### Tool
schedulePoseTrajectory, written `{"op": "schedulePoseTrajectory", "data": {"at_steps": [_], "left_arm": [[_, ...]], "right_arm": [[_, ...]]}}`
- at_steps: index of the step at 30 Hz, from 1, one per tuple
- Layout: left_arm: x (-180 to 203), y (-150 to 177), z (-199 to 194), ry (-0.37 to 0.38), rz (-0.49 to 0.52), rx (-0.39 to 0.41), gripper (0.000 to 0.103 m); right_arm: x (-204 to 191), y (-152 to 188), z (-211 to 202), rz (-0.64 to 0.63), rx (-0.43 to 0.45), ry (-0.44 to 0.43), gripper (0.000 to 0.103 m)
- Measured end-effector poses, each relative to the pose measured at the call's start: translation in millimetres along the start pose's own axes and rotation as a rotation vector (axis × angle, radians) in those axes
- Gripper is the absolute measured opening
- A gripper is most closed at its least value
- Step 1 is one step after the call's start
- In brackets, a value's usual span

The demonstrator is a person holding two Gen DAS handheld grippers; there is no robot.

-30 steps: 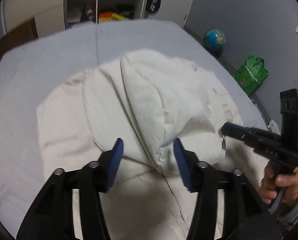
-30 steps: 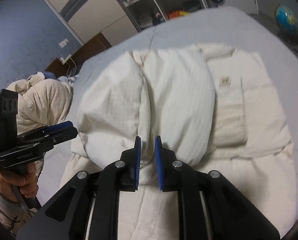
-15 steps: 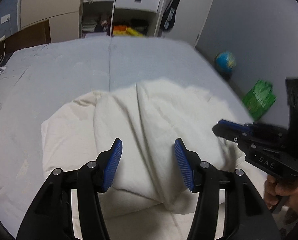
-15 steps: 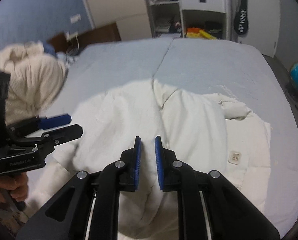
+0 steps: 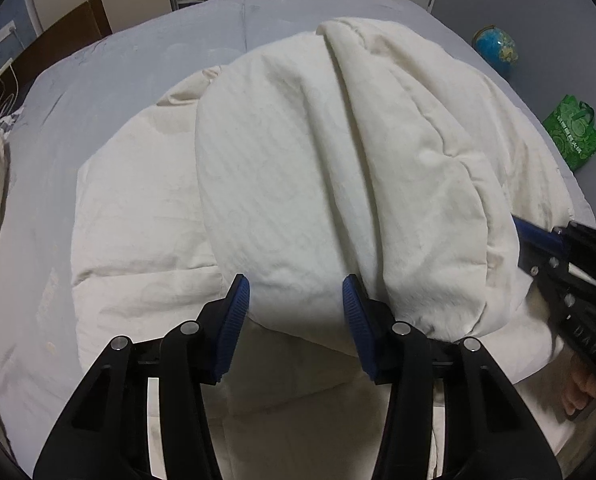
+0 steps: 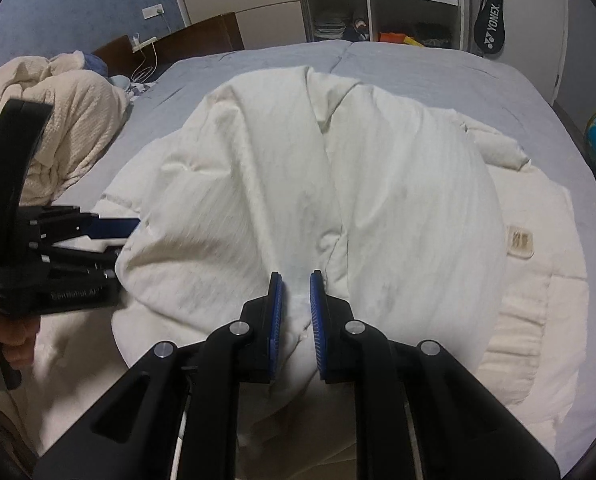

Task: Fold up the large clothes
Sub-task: 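Open the left gripper and release the hood onto the jacket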

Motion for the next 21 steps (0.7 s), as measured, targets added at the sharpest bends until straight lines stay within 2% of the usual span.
{"op": "schedulePoseTrajectory", "data": {"at_steps": [5,13,16,18,19,21], "left_arm": [[-1.2,4.5,5.8,0.0,0.005,-0.023,0.047],[-0.4,5.6,13.1,0.006,-0.013,-0.026,0.049],[-10.3,5.1,9.2,0.045,-0.038,-0.01,0.05],[-18.1,4.4,1.9,0.081,-0.072,-0.003,0.055],[-24.1,5.4,-1.6,0.092,-0.087,-0.001,0.06],[-31.4,7.5,-9.1,0.103,-0.12,0.002,0.069]], "right_arm": [[-3.0,15.9,15.3,-0.026,0.001,0.026,0.012],[-5.6,22.1,27.4,-0.036,-0.001,0.055,0.012],[-9.2,18.2,25.7,-0.052,-0.009,0.055,0.012],[-13.8,13.8,16.2,-0.071,-0.013,0.056,0.013],[-17.3,11.0,11.7,-0.067,-0.014,0.051,0.014],[-14.6,9.6,-3.0,-0.06,-0.017,0.026,0.03]]}}
Point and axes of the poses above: each gripper's, at about its wrist camera, not at the fingertips, and z roughly the way its jaws point, x to its right, y to its underside, the point moved 1 cm from there along z, roughly the way its jaws point, and after that the axes turned 4 degrees about y, right-handed, at the moved point
